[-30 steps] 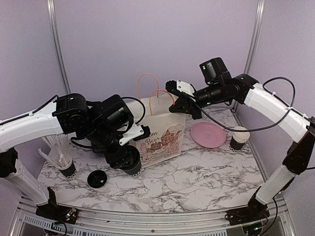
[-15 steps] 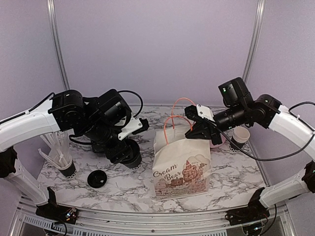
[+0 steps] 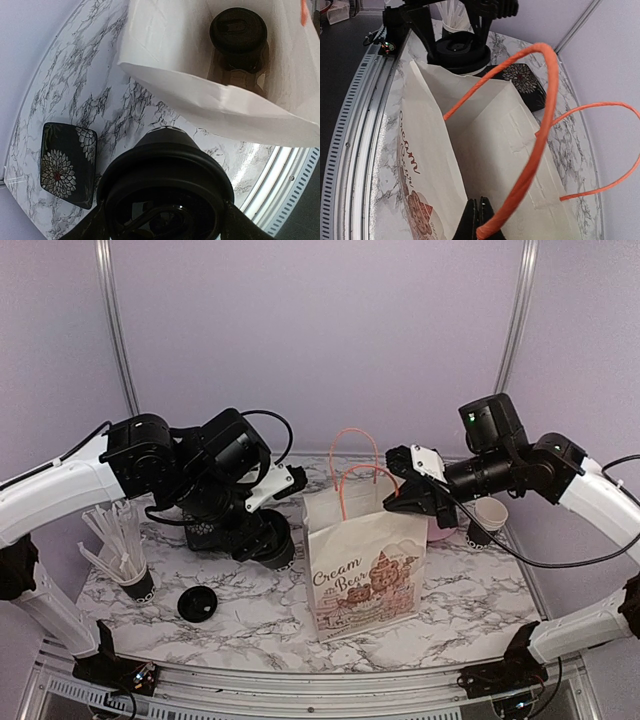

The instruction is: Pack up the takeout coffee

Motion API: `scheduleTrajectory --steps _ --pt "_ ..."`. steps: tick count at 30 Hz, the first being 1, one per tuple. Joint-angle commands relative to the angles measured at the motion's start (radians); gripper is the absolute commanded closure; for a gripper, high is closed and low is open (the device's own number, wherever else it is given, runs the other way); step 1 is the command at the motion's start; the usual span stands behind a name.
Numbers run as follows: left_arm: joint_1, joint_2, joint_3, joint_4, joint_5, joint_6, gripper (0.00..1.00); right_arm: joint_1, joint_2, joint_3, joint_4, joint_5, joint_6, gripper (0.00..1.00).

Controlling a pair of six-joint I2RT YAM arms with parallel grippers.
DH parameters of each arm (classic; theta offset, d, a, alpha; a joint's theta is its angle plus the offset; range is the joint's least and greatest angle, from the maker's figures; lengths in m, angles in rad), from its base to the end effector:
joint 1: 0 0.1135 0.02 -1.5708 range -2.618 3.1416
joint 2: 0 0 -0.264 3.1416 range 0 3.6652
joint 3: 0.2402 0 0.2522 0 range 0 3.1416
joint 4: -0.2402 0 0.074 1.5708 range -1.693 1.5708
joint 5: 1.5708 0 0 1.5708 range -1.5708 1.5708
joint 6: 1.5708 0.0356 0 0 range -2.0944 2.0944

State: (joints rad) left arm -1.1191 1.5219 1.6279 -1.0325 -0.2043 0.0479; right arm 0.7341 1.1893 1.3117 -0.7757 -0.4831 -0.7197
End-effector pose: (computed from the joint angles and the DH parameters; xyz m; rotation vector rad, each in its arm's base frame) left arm 0.1417 -0.2755 0.3757 1.2955 2.1163 -0.2038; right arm 0.1681 0.1739 0.3838 -1.6422 1.4485 0.5432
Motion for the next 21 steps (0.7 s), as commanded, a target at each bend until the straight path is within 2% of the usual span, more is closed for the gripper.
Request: scheduleTrajectory --steps 1,3,5,9,14,16,19,21 --pt "0.009 0.007 0.029 0.017 -0.036 -0.011 0.31 0.012 -0.019 0.048 -0.186 -0.18 -0.107 0.9" --pt "0.018 0.009 0.039 0.017 -0.043 -0.017 0.31 0.022 -0.021 0.056 -0.261 -0.201 -0.147 0.65" --pt "0.023 0.013 0.051 0.016 -0.04 -0.016 0.32 0.023 -0.016 0.097 -0.326 -0.211 -0.161 0.57" --pt "0.03 0.015 0.074 0.015 -0.03 -0.005 0.32 0.013 -0.012 0.245 -0.413 -0.175 -0.178 0.51" --pt "0.035 0.02 0.099 0.016 0.013 -0.014 0.3 -0.112 0.039 0.381 -0.434 -0.229 -0.205 0.51" --pt "0.036 0.023 0.102 0.017 0.019 -0.014 0.3 -0.155 0.073 0.397 -0.396 -0.215 -0.18 0.51" --pt "0.036 0.018 0.1 0.017 -0.002 -0.011 0.31 -0.173 0.152 0.398 -0.332 -0.112 -0.105 0.51" --pt "0.037 0.008 0.094 0.017 -0.014 -0.01 0.34 -0.176 0.205 0.399 -0.33 -0.083 -0.089 0.47"
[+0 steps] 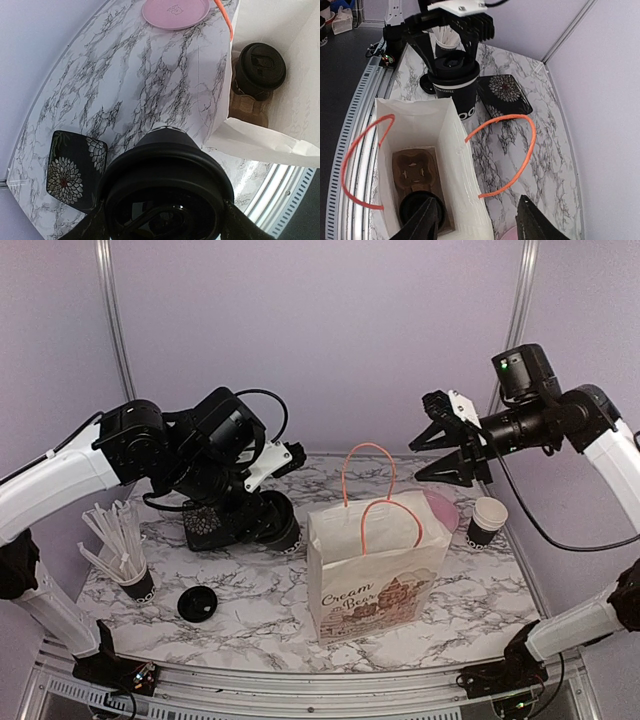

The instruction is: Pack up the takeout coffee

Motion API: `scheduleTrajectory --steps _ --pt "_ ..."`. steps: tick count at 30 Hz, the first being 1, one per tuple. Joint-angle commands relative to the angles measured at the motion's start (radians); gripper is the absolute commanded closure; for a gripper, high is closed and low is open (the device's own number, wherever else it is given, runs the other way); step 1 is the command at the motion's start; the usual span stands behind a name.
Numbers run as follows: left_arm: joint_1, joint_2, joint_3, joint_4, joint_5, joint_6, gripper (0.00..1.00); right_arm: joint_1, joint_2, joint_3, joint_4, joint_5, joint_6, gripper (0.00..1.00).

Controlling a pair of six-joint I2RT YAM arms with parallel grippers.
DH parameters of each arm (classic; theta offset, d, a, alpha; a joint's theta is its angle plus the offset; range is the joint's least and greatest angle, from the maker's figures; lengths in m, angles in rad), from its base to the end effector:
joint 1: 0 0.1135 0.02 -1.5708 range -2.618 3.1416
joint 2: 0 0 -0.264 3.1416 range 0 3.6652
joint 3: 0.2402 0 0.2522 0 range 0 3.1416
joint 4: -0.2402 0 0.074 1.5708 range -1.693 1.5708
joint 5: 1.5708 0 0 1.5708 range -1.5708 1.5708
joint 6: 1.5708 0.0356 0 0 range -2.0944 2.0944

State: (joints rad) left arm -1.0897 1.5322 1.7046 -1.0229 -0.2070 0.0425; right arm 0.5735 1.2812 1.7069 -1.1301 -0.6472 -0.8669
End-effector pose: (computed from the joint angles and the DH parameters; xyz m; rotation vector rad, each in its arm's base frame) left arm 0.1512 -0.2738 0.3966 1.2125 2.0837 -0.2369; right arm 0.1740 0.1379 0.4560 -1.6619 1.3905 0.5657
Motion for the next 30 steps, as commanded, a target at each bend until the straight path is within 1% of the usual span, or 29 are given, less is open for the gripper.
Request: scheduleTrajectory --steps 1,6,9,12,15,18,19,23,24,30 --pt "0.008 -0.007 0.015 0.007 -0.021 -0.004 0.36 -0.015 0.135 0.001 0.024 0.089 0.062 0.46" --pt "0.015 -0.039 -0.001 0.006 -0.054 0.002 0.37 -0.015 0.191 -0.024 0.035 0.1 0.054 0.43" --pt "0.017 -0.054 -0.011 0.007 -0.058 0.005 0.37 -0.015 0.203 -0.034 0.033 0.091 0.039 0.43" --pt "0.02 -0.047 -0.024 0.006 -0.072 0.007 0.37 -0.014 0.211 -0.041 0.022 0.067 0.016 0.55" --pt "0.023 -0.037 -0.029 0.007 -0.078 0.004 0.37 -0.013 0.225 -0.034 0.014 0.051 0.003 0.71" --pt "0.03 -0.028 -0.029 0.007 -0.08 0.005 0.36 -0.012 0.244 -0.013 -0.001 0.032 -0.008 0.74" --pt "0.031 -0.027 -0.028 0.007 -0.078 0.006 0.36 -0.012 0.251 -0.004 -0.005 0.026 -0.011 0.78" --pt "0.037 -0.019 0.0 0.007 -0.09 0.013 0.37 -0.011 0.274 0.021 -0.003 0.02 -0.006 0.98" --pt "0.038 -0.02 0.012 0.007 -0.098 0.016 0.37 -0.011 0.277 0.025 0.003 0.02 -0.001 1.0" --pt "0.038 -0.027 0.118 -0.006 -0.111 0.025 0.42 -0.011 0.249 0.026 0.091 0.026 0.105 1.0"
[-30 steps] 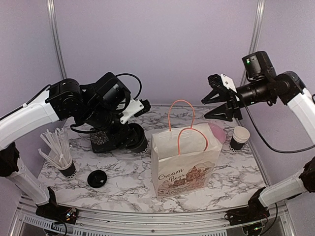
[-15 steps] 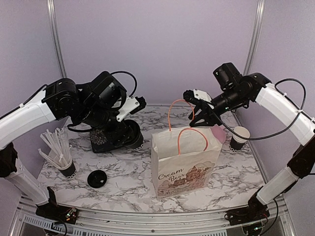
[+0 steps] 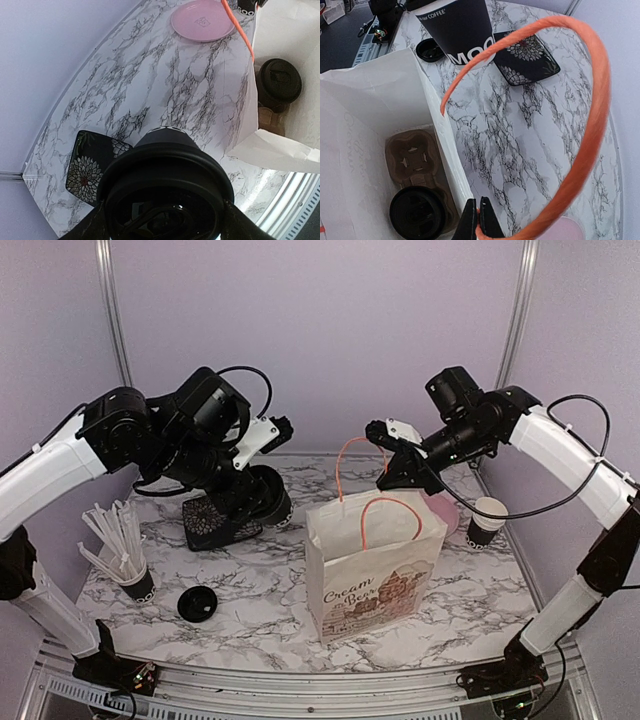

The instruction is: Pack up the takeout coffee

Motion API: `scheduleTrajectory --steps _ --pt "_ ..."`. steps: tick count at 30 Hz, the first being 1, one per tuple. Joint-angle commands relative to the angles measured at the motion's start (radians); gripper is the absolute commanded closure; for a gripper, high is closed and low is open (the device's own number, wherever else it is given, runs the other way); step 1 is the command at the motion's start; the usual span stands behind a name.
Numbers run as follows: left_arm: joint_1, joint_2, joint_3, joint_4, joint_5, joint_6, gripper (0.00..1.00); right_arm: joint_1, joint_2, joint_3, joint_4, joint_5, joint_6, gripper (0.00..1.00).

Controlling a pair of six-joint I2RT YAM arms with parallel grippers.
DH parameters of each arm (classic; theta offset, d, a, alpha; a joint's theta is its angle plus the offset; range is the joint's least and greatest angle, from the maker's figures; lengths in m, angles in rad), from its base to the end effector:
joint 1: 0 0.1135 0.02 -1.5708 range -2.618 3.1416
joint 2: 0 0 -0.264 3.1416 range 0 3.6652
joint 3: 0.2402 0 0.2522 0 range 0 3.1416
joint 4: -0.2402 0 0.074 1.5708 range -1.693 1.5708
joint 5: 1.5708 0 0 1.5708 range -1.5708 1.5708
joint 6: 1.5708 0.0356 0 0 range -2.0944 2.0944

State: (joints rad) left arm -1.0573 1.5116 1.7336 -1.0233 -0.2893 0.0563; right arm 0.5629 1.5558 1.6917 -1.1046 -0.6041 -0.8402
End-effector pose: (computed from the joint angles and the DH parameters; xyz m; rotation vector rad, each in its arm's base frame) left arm 0.1588 -0.2610 0.4118 1.1153 2.0517 -0.1551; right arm 0.2506 0.1821 0.3850 -1.7241 1.6812 0.6368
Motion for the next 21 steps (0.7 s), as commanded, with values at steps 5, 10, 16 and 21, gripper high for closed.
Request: scheduleTrajectory --steps 5,10,16,21 --pt "0.002 -0.005 0.218 -0.037 -0.063 -0.044 0.45 0.003 -0.093 -0.015 0.146 -0.003 0.155 1.0" --pt "-0.052 -0.001 0.311 -0.036 0.016 -0.085 0.46 0.009 -0.142 -0.069 0.199 0.023 0.234 1.0" --pt "-0.143 0.041 0.354 -0.046 0.02 -0.078 0.46 0.018 -0.173 -0.128 0.219 0.025 0.289 1.0" --pt "-0.166 0.055 0.361 -0.049 0.0 -0.072 0.45 0.022 -0.176 -0.161 0.247 0.032 0.333 1.0"
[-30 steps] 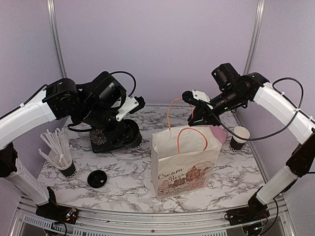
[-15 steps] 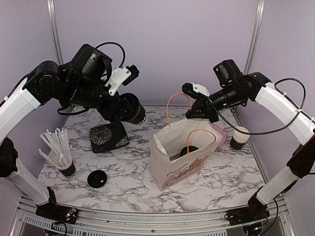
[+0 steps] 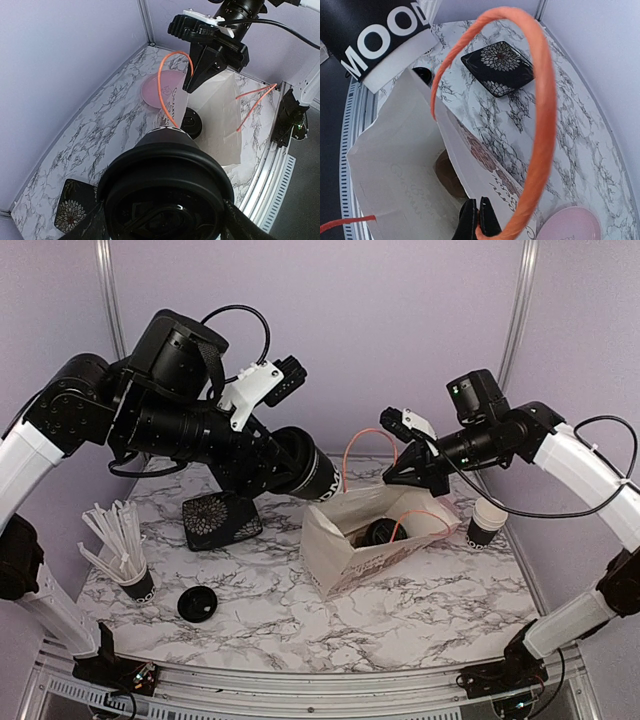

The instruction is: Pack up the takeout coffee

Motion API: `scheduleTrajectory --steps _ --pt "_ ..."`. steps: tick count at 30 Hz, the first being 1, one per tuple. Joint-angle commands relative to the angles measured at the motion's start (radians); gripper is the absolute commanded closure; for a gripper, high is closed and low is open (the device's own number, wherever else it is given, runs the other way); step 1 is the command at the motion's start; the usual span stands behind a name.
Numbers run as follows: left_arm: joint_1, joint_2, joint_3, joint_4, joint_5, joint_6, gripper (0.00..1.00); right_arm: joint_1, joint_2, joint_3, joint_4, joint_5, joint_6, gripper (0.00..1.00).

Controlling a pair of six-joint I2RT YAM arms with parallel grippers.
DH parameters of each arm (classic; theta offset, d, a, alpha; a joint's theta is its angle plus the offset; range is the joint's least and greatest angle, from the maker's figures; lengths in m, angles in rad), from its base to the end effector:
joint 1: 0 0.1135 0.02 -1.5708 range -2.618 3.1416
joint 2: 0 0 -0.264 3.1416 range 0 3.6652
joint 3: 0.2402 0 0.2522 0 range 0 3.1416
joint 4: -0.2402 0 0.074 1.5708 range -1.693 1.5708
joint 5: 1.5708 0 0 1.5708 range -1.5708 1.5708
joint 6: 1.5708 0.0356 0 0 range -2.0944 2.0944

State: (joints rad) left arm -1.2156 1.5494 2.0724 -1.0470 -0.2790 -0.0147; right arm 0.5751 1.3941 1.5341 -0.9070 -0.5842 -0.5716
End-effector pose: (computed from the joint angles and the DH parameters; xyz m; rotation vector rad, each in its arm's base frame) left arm 0.1102 -0.2688 0.4976 1.0453 1.8274 -0.4582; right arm 0.2263 0.1701 0.3950 -1.4665 1.7394 0.6803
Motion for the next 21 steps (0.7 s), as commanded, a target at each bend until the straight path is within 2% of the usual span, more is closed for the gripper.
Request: scheduleTrajectory --steps 1,7,21 --pt "-0.008 0.019 0.024 -0.025 -0.007 -0.001 0.45 0.009 -0.012 -0.002 0.052 0.024 0.074 1.0" --pt "-0.03 0.045 0.05 -0.025 0.009 0.004 0.45 0.005 -0.034 -0.018 0.078 0.118 0.143 1.0" --pt "-0.066 0.244 0.188 -0.025 0.055 0.078 0.46 0.002 -0.066 -0.044 0.08 0.061 0.187 1.0"
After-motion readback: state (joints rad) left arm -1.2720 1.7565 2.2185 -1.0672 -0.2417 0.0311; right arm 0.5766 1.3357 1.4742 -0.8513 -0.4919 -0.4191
